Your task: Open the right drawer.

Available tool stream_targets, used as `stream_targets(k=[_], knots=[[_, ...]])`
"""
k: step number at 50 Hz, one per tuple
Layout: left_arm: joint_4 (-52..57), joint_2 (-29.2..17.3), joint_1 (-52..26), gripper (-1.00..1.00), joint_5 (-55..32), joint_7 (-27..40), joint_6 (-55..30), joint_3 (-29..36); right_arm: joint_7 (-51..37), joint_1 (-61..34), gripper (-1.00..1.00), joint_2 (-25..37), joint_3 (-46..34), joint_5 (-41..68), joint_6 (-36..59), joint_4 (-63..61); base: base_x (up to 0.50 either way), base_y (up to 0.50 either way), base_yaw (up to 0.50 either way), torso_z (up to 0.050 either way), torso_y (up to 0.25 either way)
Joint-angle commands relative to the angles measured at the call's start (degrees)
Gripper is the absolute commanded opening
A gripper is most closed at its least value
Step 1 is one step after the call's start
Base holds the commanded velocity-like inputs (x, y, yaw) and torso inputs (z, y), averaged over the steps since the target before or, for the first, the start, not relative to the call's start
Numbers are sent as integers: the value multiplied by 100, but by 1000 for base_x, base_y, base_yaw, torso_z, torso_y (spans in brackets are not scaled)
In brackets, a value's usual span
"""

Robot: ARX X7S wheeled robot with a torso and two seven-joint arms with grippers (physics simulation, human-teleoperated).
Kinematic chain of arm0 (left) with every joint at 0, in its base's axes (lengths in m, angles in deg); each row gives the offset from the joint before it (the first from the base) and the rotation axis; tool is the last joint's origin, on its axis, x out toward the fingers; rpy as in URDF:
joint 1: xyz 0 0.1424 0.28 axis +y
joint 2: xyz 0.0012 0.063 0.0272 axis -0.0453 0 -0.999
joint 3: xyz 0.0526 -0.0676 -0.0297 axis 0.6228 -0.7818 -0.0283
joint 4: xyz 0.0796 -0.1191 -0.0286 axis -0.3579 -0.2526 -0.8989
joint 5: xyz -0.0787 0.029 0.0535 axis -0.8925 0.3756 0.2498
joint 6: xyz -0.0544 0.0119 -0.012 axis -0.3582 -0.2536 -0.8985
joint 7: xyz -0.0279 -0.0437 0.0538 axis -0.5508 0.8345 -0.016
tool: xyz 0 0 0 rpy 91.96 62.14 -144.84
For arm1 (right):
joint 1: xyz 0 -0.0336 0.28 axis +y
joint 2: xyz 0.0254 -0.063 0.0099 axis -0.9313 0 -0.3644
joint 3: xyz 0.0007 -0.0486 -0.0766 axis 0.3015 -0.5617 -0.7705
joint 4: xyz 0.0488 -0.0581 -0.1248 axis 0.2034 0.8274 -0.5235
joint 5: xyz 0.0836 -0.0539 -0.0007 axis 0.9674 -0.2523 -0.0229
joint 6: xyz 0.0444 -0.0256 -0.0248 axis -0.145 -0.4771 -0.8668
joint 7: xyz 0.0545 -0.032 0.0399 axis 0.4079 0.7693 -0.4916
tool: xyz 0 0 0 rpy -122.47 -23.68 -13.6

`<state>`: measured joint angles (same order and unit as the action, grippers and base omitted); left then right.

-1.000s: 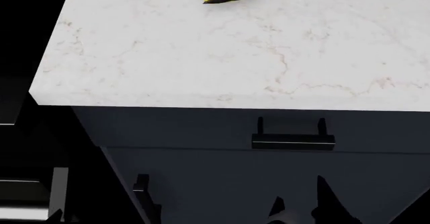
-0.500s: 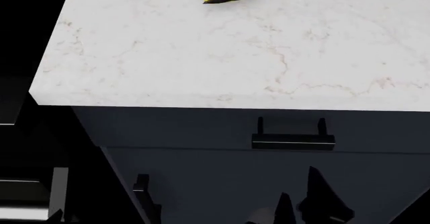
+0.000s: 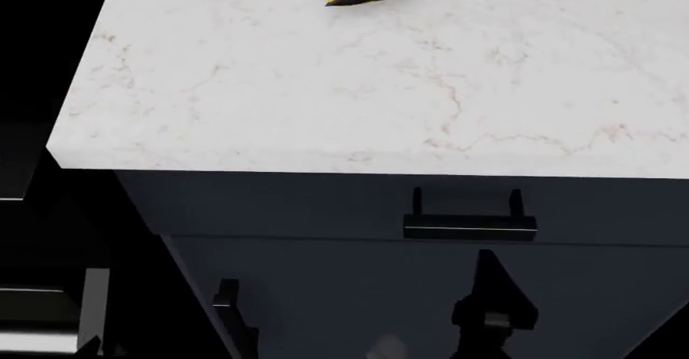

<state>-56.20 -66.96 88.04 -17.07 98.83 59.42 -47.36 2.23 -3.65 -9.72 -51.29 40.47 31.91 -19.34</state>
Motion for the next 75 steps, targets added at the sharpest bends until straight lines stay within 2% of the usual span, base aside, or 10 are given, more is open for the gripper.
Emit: stream_targets(k=[1, 14, 54, 67, 68, 73, 75], knots=[[-18, -14, -1, 100, -2, 24, 23, 21, -123, -415, 100, -113, -335, -336, -60, 917, 0, 0, 0, 0, 0], [-21, -29, -15, 100, 10, 69, 15, 48, -162, -879, 100, -248, -531, -483, -236, 1592, 0, 0, 0, 0, 0], [-54, -81, -32, 100, -39, 104, 48, 135, -1455, -1905, 100, -1240, -185, 344, -1508, 4386, 0, 0, 0, 0, 0], [-75, -94, -51, 100, -34, 134, 38, 163, -1669, -1971, 100, -1345, -140, 518, -1907, 4700, 0, 0, 0, 0, 0], [-73, -95, -51, 100, -36, 130, 44, 167, -1771, -1958, -100, -1362, -231, 367, -1770, 4697, 0, 0, 0, 0, 0], [-86, -101, -55, 100, -40, 135, 58, 172, -1687, -1926, -100, -1319, -189, 438, -1835, 4525, 0, 0, 1, 0, 0], [-76, -103, -58, 100, -50, 142, 48, 172, -1372, -1868, -100, -1120, -180, 371, -1624, 3914, 0, 0, 1, 0, 0]])
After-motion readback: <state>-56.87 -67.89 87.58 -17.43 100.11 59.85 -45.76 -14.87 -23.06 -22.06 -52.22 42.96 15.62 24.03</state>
